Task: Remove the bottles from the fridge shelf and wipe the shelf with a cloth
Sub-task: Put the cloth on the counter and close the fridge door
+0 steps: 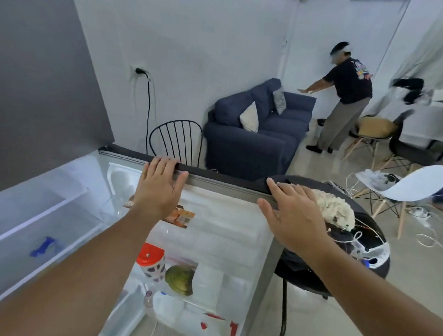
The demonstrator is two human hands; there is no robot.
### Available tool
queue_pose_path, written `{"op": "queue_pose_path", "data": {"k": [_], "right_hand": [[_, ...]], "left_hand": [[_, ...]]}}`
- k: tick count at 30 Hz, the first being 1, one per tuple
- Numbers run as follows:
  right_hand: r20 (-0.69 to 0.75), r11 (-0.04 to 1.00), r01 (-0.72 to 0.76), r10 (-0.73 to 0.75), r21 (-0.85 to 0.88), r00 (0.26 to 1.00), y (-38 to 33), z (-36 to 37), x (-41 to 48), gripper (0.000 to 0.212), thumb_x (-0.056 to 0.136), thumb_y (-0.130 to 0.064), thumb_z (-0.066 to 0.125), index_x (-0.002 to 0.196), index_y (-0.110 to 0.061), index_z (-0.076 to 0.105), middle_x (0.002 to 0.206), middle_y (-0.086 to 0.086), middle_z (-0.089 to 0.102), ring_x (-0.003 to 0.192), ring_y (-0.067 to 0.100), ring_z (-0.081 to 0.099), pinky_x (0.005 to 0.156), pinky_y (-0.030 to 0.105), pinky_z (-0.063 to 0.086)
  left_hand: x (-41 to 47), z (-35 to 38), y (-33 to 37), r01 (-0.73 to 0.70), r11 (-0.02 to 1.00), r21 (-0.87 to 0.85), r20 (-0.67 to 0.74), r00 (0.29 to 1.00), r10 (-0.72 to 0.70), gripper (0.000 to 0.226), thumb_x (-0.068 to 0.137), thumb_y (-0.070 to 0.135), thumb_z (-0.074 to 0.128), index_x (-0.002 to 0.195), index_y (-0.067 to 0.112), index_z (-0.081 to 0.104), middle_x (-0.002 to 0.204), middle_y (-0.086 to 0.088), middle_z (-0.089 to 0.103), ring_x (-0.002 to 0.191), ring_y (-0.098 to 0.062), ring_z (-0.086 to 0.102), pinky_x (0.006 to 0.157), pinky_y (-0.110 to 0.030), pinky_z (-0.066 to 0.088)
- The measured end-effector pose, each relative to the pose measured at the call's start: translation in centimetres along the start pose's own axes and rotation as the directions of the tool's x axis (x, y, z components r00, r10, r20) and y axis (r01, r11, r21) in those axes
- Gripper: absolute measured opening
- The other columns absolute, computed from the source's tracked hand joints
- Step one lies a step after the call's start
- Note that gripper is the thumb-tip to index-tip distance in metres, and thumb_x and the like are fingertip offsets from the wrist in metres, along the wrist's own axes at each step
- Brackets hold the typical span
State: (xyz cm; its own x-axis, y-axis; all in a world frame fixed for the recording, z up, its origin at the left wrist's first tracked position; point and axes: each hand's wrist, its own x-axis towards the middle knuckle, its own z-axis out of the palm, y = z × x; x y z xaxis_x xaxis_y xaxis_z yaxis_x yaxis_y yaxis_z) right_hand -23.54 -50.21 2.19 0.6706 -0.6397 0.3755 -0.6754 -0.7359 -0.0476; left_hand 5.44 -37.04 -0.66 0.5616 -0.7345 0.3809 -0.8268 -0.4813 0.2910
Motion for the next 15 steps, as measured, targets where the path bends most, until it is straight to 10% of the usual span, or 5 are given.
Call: {"op": "queue_pose_path", "data": {"k": [4,8,15], "right_hand": [[0.328,0.937,0.14,-0.248,0.32,0.912,-1.1,-4.1,-1.2,0.057,0.103,-0.056,0.023,0.157,-0.036,0.025,0.154,-0.011,0.047,0.139,0.016,0.047,0.114,0.034,0.038],[0.597,0.739,-0.044,-0.506,0.673,0.623,-4.5,-5.8,-1.4,0.054,0.108,-0.05,0.023,0.158,-0.045,0.005,0.169,-0.013,0.004,0.155,0.004,-0.004,0.116,0.02,-0.003],[0.199,0.495,0.305,-0.73,0.813,0.654,-15.8,1.4,-4.1,0.055,0.11,-0.041,0.023,0.16,-0.036,0.001,0.161,-0.028,-0.005,0.148,-0.005,-0.019,0.129,0.031,-0.007]], "left_hand": [[-2.5,-0.9,1.6,0.127,0.987,-0.103,-0.031,0.991,-0.13,0.077,0.095,0.071,0.013,0.141,0.018,0.042,0.156,-0.005,0.041,0.156,-0.026,0.014,0.126,-0.047,0.019],[-6.8,-2.4,2.6,0.257,0.952,-0.165,-0.019,0.964,-0.263,0.075,0.098,0.065,0.019,0.157,0.02,0.029,0.169,0.005,0.022,0.158,-0.013,0.005,0.126,-0.05,0.018],[-18.2,-9.6,0.8,0.323,0.869,-0.374,0.225,0.941,-0.253,0.062,0.106,0.045,0.039,0.161,0.037,0.011,0.166,0.03,0.0,0.147,0.019,-0.004,0.128,-0.031,0.003]]}}
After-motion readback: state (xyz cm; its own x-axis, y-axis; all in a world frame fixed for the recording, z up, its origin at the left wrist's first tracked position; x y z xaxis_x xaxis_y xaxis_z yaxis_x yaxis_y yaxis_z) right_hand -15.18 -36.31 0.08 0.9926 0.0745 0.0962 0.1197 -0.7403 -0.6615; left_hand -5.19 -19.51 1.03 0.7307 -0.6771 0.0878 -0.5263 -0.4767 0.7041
